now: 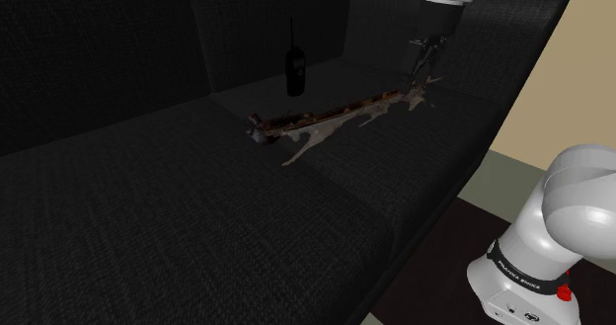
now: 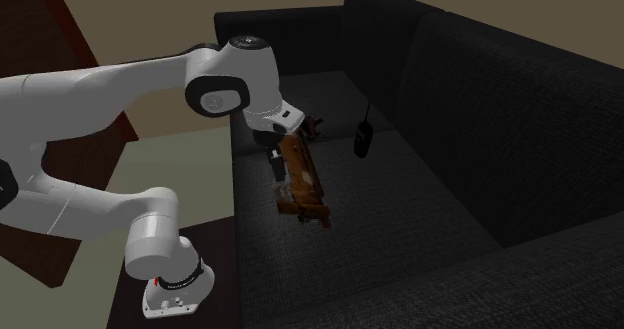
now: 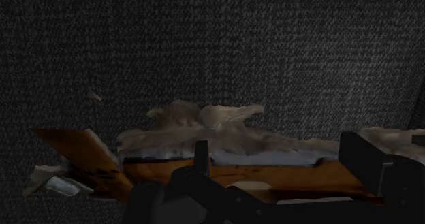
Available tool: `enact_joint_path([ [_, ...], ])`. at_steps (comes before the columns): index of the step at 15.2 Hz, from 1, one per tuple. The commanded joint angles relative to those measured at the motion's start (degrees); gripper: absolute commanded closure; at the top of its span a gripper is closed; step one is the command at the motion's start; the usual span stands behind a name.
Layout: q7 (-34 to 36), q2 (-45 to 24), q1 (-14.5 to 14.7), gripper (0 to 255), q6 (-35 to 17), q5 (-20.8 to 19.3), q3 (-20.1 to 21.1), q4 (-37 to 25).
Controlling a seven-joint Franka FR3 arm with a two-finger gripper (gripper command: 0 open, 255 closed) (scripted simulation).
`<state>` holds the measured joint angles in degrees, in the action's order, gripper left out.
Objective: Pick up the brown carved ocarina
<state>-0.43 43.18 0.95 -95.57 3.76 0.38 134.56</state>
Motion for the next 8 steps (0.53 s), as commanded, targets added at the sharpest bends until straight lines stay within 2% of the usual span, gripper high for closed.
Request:
enact_joint_path([
  [1,0.0,0.0,0.0,0,0.0,0.0,0.0,0.0],
  [8,7.3,-13.0,2.1,0,-2.7,4.5,5.5,-8.7],
])
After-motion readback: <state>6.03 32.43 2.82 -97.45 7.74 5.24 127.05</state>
